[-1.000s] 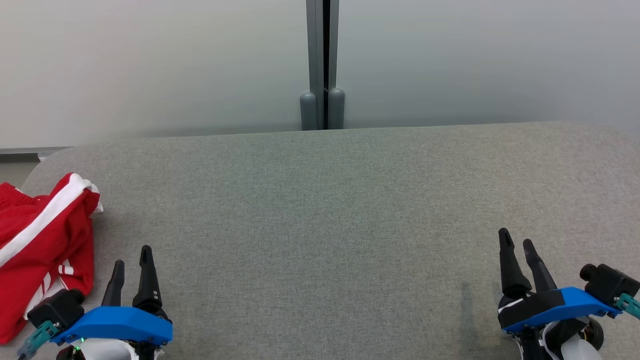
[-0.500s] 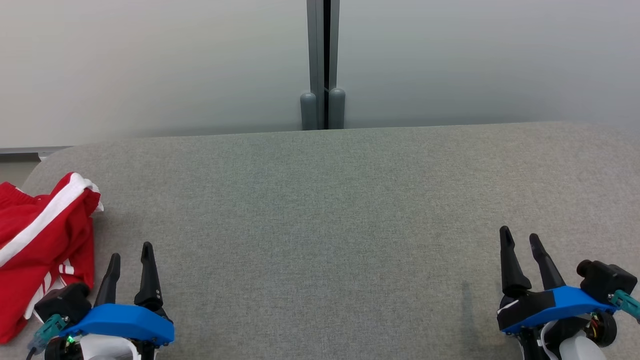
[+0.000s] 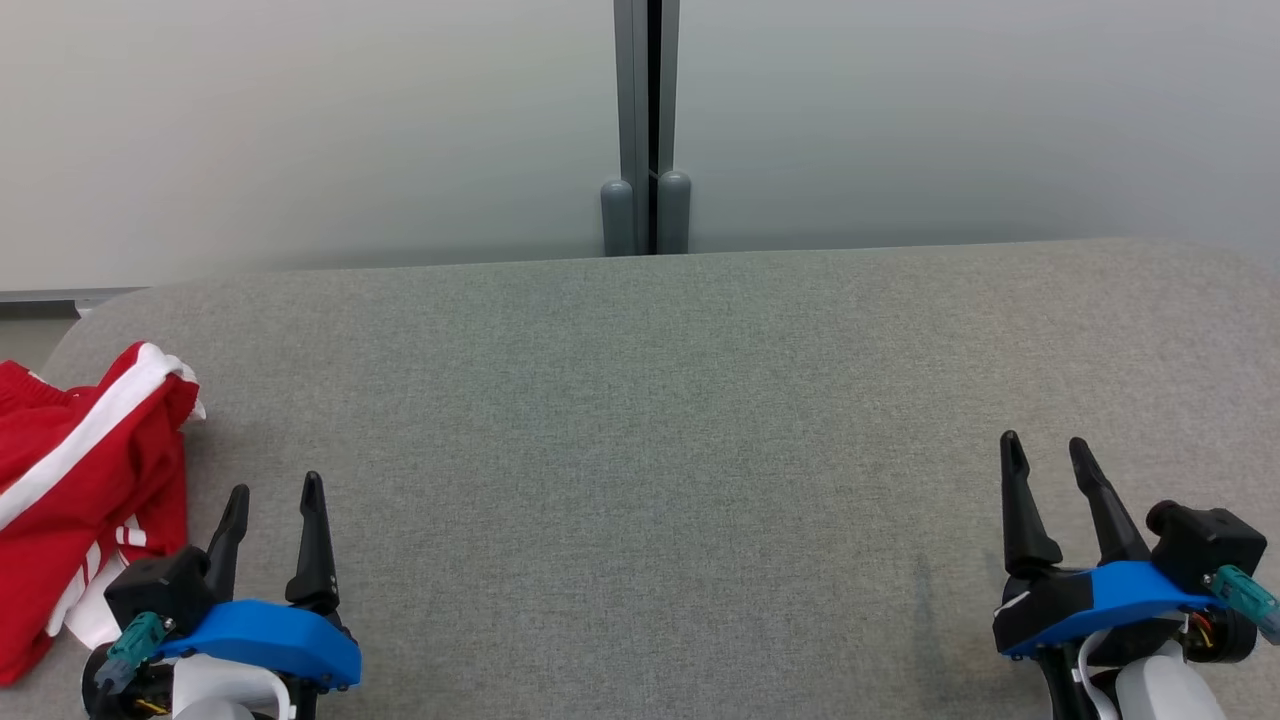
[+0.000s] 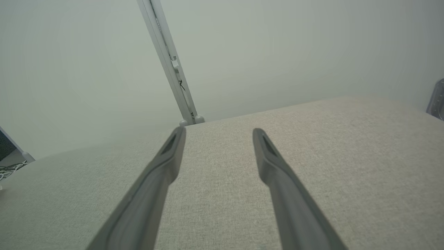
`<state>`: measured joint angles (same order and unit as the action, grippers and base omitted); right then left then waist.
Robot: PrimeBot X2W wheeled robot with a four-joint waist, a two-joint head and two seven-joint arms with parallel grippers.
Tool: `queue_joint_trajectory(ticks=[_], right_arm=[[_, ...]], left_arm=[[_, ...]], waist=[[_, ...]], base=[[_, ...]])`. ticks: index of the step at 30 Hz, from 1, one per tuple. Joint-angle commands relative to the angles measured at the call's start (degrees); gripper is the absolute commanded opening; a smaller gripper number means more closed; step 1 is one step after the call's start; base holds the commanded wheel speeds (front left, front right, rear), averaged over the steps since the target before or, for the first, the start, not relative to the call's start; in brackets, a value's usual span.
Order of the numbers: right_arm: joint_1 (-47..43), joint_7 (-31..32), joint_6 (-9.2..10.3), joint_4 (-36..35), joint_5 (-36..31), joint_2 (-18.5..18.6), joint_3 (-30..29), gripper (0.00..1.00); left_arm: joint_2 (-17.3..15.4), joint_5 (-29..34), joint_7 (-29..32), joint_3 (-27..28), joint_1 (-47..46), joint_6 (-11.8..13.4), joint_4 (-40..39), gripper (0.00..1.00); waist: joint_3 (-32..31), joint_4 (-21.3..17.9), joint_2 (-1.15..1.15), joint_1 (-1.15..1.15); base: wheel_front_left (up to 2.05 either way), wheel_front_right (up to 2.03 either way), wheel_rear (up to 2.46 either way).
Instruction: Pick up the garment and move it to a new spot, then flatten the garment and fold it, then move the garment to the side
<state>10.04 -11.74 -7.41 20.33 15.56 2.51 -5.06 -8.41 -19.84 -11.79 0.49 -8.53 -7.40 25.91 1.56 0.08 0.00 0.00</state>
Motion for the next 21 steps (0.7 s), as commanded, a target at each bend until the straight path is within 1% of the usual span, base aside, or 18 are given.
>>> queue_joint_trajectory(ticks=[1, 9, 21], right_arm=[[1.1, -0.6, -0.11, -0.3, -1.6, 0.5, 0.2, 1.0], [0.8, -1.5, -0.11, 0.9, -6.4, 0.5, 2.5, 1.0], [0.3, -2.8, -0.08, 2.1, -12.3, 0.5, 1.8, 1.0]], left_arm=[[-0.4, 1.2, -0.5, -0.3, -1.2, -0.1, -0.1, 1.0], [-0.4, 5.3, -1.5, -2.1, -1.1, -0.1, 1.4, 1.0], [0.1, 10.5, -2.7, -2.8, -0.7, -0.1, 3.5, 1.0]], waist=[[0.1, 0.0, 0.0, 0.0], [0.2, -0.1, 0.0, 0.0], [0.3, -0.3, 0.0, 0.0]], base=[[0.0, 0.0, 0.0], [0.0, 0.0, 0.0], [0.0, 0.0, 0.0]])
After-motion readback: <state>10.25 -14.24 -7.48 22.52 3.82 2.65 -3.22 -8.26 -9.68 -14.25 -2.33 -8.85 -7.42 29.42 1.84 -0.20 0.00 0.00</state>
